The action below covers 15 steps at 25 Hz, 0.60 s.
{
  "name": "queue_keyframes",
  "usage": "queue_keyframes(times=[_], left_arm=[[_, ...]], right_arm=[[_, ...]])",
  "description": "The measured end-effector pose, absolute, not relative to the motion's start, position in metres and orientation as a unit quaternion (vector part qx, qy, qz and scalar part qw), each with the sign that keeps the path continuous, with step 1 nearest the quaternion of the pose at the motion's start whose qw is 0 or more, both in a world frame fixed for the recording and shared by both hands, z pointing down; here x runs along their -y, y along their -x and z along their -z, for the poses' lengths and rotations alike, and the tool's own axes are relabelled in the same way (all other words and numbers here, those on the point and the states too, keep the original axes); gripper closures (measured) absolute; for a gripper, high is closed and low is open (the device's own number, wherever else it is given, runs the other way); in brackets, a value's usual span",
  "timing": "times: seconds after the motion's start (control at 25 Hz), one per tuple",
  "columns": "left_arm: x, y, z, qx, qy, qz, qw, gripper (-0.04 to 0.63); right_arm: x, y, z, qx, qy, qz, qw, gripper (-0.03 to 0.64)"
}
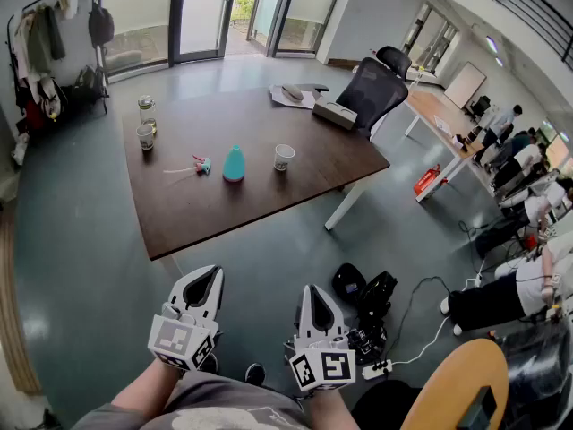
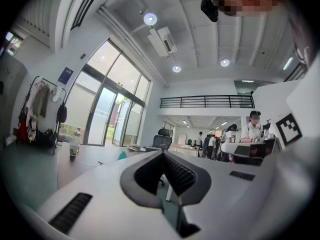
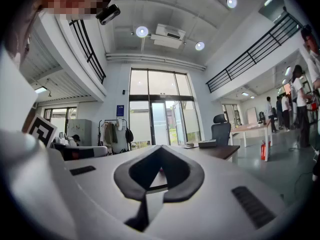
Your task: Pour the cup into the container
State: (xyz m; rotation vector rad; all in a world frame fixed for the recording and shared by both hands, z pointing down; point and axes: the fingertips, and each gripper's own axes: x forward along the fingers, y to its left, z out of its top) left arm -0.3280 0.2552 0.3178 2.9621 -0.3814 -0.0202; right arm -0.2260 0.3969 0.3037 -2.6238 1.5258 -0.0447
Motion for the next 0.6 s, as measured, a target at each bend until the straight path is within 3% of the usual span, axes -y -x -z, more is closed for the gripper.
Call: queue_keyframes(times=[0.6], left_arm=[[-0.227,0.344,-0.313,0.135,-0.99,0.01,0.049,0.588]], right_arm=[[-0.366,0.242,-0.301,-0.509,0.859,0.009,0.054,0.629]])
